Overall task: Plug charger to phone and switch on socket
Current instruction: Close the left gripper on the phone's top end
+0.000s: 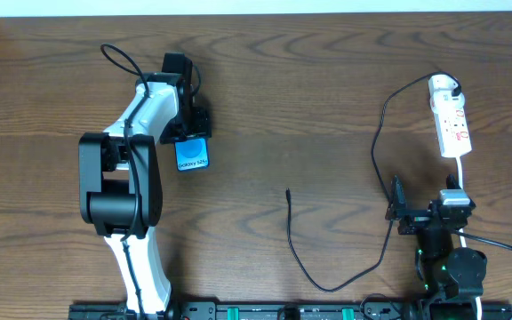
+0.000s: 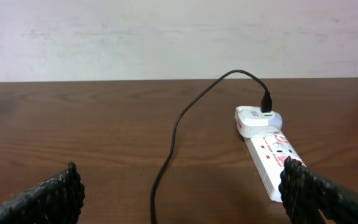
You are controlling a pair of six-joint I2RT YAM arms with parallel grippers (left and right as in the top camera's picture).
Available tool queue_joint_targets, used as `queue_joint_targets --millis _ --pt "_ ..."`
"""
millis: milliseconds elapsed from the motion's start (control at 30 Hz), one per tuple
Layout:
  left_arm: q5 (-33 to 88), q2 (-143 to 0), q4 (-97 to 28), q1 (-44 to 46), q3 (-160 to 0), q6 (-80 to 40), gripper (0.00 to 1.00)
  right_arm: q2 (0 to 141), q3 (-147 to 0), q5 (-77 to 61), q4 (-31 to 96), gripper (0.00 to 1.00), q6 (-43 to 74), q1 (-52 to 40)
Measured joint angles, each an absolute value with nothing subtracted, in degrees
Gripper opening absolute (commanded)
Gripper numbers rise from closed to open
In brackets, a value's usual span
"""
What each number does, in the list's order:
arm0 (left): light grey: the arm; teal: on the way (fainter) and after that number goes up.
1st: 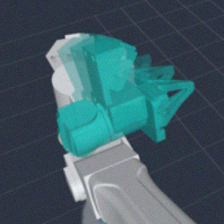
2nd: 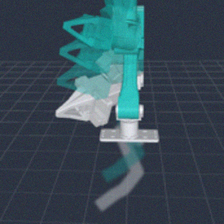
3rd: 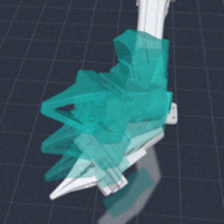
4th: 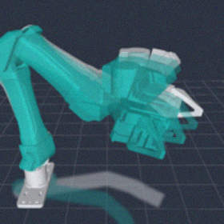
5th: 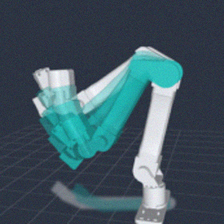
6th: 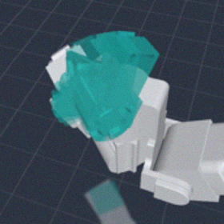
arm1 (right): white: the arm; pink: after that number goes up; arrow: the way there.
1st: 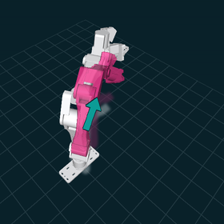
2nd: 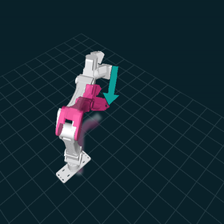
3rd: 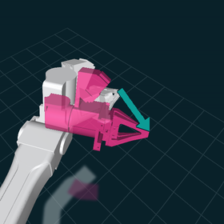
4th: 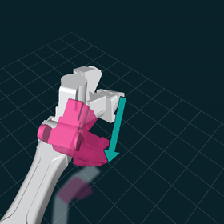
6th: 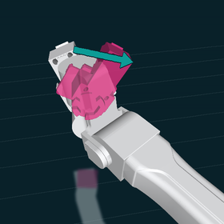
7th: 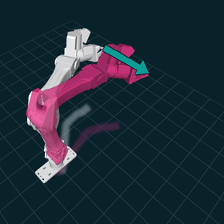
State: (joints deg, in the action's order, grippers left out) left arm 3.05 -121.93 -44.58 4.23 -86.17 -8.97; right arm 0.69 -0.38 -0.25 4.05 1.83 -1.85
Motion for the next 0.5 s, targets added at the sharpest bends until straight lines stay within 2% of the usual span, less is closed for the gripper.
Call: queue_joint_targets --millis 233,367,500 --pt "3.1 -121.9 -44.6 4.2 -86.2 -9.0 0.4 0.7 -0.4 -0.3 4.1 0.99 1.8 -1.8" --pt "3.0 -121.9 -44.6 4.2 -86.2 -9.0 0.26 0.7 -0.4 -0.3 4.1 0.99 1.8 -1.8" --pt "3.0 -121.9 -44.6 4.2 -86.2 -9.0 0.19 0.7 -0.4 -0.3 4.1 0.99 1.8 -1.8"
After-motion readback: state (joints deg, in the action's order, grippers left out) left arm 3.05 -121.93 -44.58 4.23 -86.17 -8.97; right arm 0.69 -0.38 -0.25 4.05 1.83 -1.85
